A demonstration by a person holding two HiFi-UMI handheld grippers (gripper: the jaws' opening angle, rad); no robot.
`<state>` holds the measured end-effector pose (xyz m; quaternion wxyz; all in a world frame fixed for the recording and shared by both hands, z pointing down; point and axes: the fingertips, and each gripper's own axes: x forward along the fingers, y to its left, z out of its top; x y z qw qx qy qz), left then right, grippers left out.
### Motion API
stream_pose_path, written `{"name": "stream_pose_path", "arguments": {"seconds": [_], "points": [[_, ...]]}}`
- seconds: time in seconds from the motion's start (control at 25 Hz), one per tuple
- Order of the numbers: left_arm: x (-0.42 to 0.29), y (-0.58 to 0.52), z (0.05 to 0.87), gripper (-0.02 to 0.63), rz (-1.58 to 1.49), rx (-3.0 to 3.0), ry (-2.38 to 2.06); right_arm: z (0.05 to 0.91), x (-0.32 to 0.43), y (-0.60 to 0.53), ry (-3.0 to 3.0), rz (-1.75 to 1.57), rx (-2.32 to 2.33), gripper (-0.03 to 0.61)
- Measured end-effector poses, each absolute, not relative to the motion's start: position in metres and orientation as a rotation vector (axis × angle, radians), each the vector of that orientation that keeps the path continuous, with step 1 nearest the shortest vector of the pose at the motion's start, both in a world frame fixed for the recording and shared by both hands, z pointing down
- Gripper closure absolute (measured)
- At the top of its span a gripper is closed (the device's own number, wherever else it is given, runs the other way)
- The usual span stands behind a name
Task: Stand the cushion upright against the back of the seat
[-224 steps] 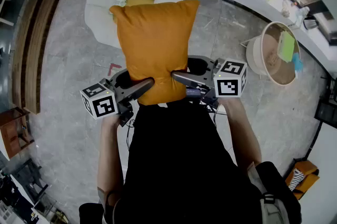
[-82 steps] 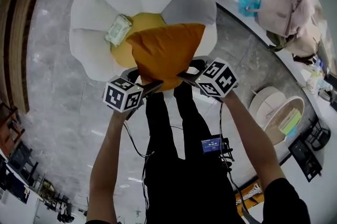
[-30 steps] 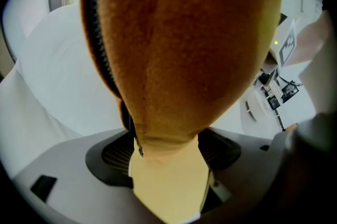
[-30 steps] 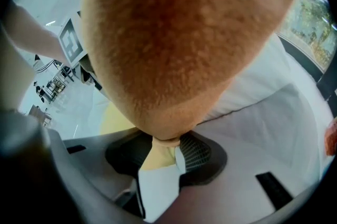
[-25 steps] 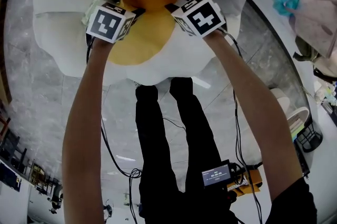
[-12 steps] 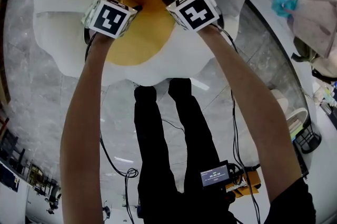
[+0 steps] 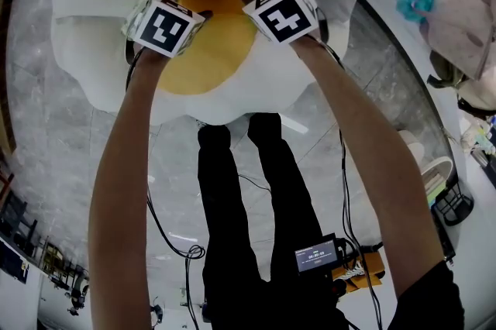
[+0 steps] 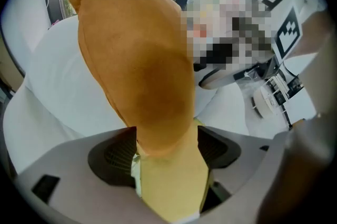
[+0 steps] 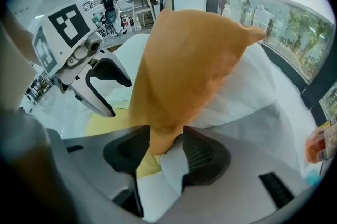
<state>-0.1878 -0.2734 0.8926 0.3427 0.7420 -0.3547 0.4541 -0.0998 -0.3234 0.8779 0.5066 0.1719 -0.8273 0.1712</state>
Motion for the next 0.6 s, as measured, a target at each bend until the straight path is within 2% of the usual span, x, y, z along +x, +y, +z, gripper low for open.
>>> {"name": "stream_pose_path", "arguments": {"seconds": [0.6], "points": [[-0.195,-0.206,0.822,0.243,1.122,1.909,-0.93,0.794,-0.076,-0.288,-2.004,0.38,0.348,0.397]]}}
